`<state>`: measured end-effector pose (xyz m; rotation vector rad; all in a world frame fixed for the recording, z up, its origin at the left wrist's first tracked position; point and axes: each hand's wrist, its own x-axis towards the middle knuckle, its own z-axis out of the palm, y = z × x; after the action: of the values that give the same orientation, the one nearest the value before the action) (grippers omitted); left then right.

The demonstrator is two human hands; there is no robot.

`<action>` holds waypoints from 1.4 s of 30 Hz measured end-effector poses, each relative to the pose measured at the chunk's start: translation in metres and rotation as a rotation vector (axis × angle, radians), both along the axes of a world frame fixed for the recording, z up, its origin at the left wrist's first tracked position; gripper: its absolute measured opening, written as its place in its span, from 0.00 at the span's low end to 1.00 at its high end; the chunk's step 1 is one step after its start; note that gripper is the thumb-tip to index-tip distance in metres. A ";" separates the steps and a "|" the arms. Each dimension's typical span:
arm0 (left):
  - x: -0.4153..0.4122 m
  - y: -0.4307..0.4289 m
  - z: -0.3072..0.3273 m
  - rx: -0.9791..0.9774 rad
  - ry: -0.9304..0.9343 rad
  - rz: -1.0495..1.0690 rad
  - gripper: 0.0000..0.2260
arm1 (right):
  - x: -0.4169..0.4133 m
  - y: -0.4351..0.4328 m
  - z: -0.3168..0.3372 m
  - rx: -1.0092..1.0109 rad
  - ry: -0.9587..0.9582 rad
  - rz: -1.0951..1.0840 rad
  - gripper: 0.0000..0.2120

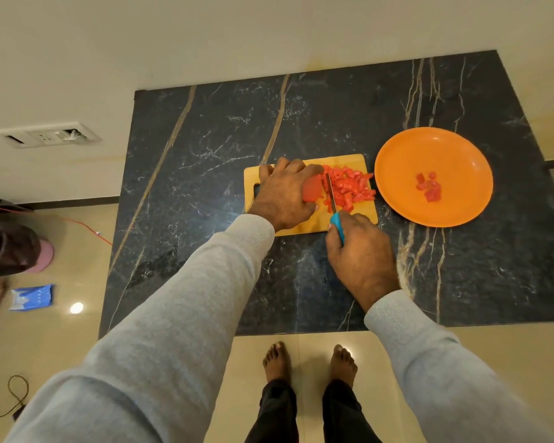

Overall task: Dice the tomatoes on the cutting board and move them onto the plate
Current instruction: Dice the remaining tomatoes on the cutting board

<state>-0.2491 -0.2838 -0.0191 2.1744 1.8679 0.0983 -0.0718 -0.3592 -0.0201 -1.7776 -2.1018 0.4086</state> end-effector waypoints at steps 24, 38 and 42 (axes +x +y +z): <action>-0.024 -0.030 0.006 0.036 0.099 -0.028 0.16 | -0.011 -0.016 0.002 -0.021 0.062 0.081 0.14; -0.014 -0.028 0.002 0.093 0.078 -0.144 0.14 | -0.035 0.001 0.008 -0.101 -0.128 0.035 0.12; -0.014 -0.029 0.001 0.075 0.075 -0.154 0.20 | -0.045 0.011 0.012 -0.150 -0.176 0.053 0.12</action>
<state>-0.2631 -0.3130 -0.0178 2.3961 1.7535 0.0578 -0.1168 -0.3478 -0.0079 -1.9066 -2.2976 0.4495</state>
